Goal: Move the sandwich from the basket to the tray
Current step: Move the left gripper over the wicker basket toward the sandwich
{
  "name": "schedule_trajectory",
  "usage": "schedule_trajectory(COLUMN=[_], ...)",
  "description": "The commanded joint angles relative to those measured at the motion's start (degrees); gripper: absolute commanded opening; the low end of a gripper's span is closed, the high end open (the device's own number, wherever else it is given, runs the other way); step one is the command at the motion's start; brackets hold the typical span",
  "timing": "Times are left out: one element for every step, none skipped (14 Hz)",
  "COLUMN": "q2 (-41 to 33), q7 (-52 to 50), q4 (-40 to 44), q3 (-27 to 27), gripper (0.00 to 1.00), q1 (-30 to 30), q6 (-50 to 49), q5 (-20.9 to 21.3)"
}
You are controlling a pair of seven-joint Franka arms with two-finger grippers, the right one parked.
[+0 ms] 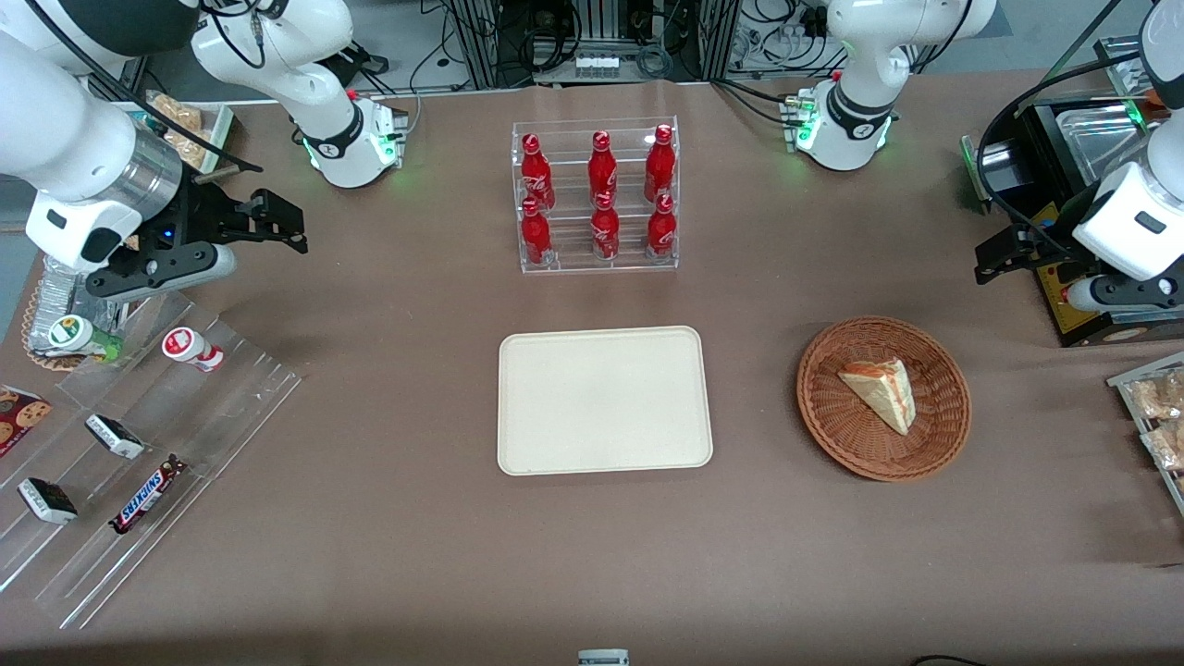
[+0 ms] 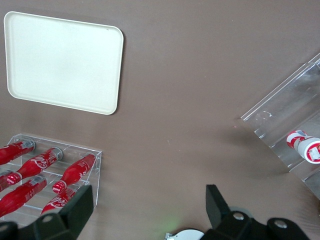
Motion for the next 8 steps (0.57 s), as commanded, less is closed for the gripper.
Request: schedule_trajectory(q2=[0.57,0.57,0.48,0.48,0.48,0.57,0.66,0.66], q7=[-0.68,-0.68,-0.68,-0.59,-0.5,-0.5,-0.42,-0.42], q4=[0.92,1.0,1.0,1.0,1.0,1.0,1.0,1.0], q3=[-0.04,-0.04,-0.04,-0.04,-0.04,-0.04,-0.04,-0.04], gripper=[1.0,1.0,1.0,1.0,1.0,1.0,1.0,1.0], q1=[-0.56,-0.74,-0.74,-0.74,-0.74,-0.74,-0.74,-0.74], q6=[-0.09,-0.09,-0.09,-0.09,-0.09,0.0,0.09,0.0], q5=[-0.76,-0.76,-0.76,-0.85,-0.76,-0.5,-0.24,-0.23])
